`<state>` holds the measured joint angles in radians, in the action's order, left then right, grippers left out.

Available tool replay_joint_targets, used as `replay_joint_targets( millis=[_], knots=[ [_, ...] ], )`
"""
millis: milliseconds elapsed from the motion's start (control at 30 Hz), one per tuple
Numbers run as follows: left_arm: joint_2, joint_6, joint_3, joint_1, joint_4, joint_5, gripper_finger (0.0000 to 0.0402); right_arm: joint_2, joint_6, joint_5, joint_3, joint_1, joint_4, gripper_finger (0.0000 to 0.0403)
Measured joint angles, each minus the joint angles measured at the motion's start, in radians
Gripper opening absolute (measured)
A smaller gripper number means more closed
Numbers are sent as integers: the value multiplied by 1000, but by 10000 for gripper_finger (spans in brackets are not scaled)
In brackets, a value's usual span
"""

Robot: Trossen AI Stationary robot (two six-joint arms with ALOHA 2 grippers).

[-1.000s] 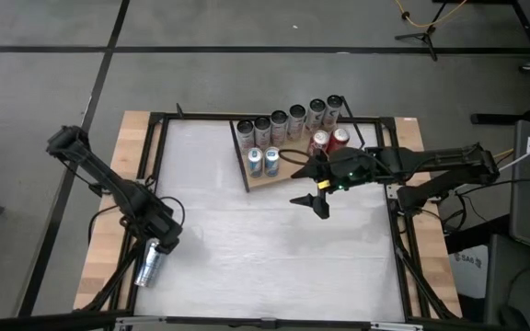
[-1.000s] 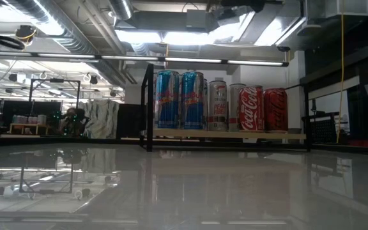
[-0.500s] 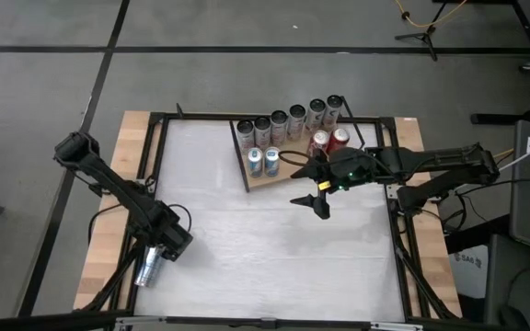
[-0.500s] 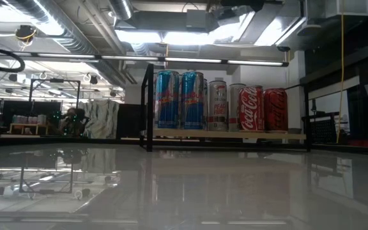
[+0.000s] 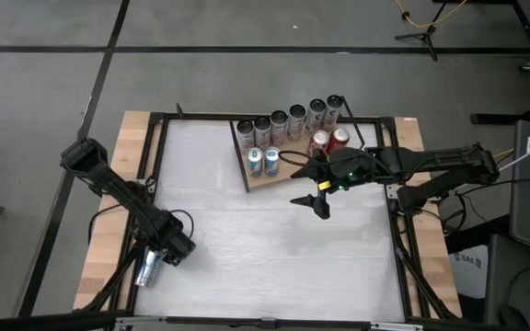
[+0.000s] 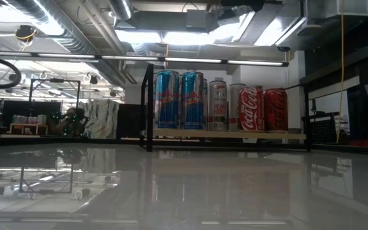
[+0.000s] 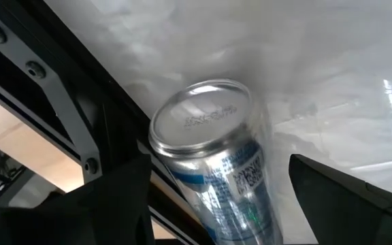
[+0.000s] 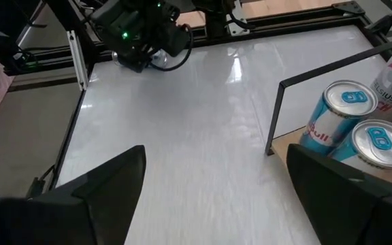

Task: Place canned beverage on shelf
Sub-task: Put the blue soda can on the shelf aligned with the other blue soda cans

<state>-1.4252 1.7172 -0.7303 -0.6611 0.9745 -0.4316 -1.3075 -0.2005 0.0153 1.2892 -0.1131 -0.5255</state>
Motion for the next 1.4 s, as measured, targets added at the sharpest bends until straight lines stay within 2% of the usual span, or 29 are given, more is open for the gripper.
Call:
replay_joint_targets(
  millis=[467,800,1033,1400],
  knots=[
    [-75,5,0,-7,-56,0,338,0,0,0,0,0,0,347],
    [-74,8,0,14,-59,-1,264,0,8,0,0,0,0,347],
    [-72,1,-1,86,-163,-10,225,0,27,0,0,0,0,347],
    [-72,-102,-1,288,-284,1,231,0,27,0,0,0,0,347]
  ],
)
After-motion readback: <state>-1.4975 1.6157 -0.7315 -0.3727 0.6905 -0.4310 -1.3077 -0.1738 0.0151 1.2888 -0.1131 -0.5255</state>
